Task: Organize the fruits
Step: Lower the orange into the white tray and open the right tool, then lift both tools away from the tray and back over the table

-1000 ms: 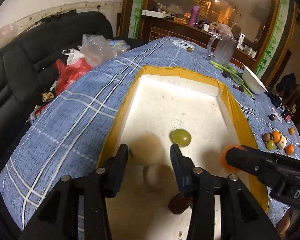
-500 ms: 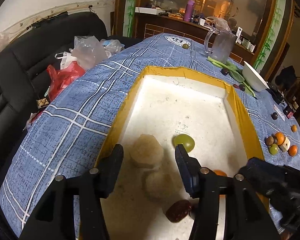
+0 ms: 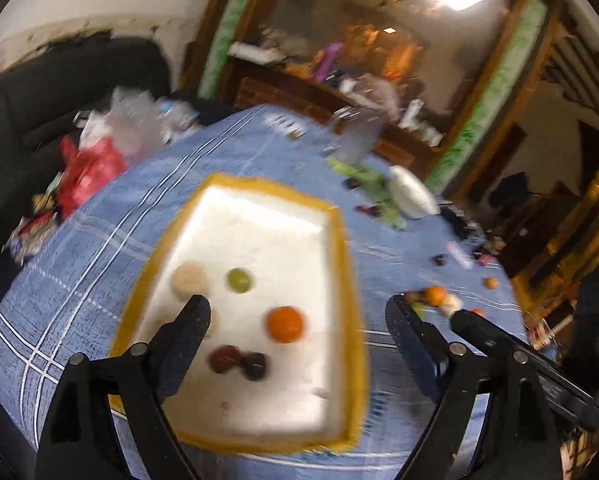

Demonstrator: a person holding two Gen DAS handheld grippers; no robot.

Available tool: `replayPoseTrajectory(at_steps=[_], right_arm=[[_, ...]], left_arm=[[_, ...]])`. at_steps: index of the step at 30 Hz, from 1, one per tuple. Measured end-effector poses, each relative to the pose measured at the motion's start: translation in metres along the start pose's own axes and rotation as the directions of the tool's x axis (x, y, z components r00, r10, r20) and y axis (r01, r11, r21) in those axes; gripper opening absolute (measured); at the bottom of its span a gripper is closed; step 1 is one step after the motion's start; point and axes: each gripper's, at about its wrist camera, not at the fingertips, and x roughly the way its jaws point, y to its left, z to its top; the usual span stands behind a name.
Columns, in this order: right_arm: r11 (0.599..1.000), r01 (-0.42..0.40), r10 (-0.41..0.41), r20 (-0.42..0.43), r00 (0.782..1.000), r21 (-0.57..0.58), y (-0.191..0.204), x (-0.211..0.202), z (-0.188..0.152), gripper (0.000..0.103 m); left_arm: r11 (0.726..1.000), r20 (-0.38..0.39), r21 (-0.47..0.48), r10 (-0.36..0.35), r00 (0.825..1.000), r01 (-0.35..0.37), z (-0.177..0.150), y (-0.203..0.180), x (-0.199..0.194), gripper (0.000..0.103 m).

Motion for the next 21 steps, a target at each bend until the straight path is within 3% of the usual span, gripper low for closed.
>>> replayPoseTrajectory(at_steps=[5, 7, 11, 16, 21], right_arm=[[0.996, 0.09, -0.09, 0.091, 0.992, 0.009, -0.031, -0.071, 0.003, 0.064], [0.993, 0.119, -0.12, 0.133, 0.984, 0.017, -0.04, -0.103, 0.011, 0.064], [0.976, 0.216, -0.208, 0.253, 0.945, -0.002, -0.047, -0.184, 0.038, 0.064], [0.941, 0.338, -0.304, 0.414, 0.858, -0.009, -0.041, -0.296, 0.087, 0.064], [0.849, 0.528, -0.438, 0.541, 0.718, -0.014, -0.022, -0.384, 0.138, 0.065]], left_arm=[[0.991, 0.115, 0.11, -0.091, 0.989, 0.079, 0.003, -0.048, -0.056, 0.089], [0.979, 0.105, 0.16, -0.145, 0.984, 0.127, 0.007, -0.068, -0.078, 0.089], [0.957, 0.107, 0.238, -0.197, 0.975, 0.167, 0.021, -0.096, -0.121, 0.089], [0.927, 0.233, 0.36, -0.194, 0.953, 0.101, 0.059, -0.134, -0.188, 0.089], [0.922, 0.314, 0.386, -0.168, 0.935, 0.036, 0.115, -0.163, -0.222, 0.09]])
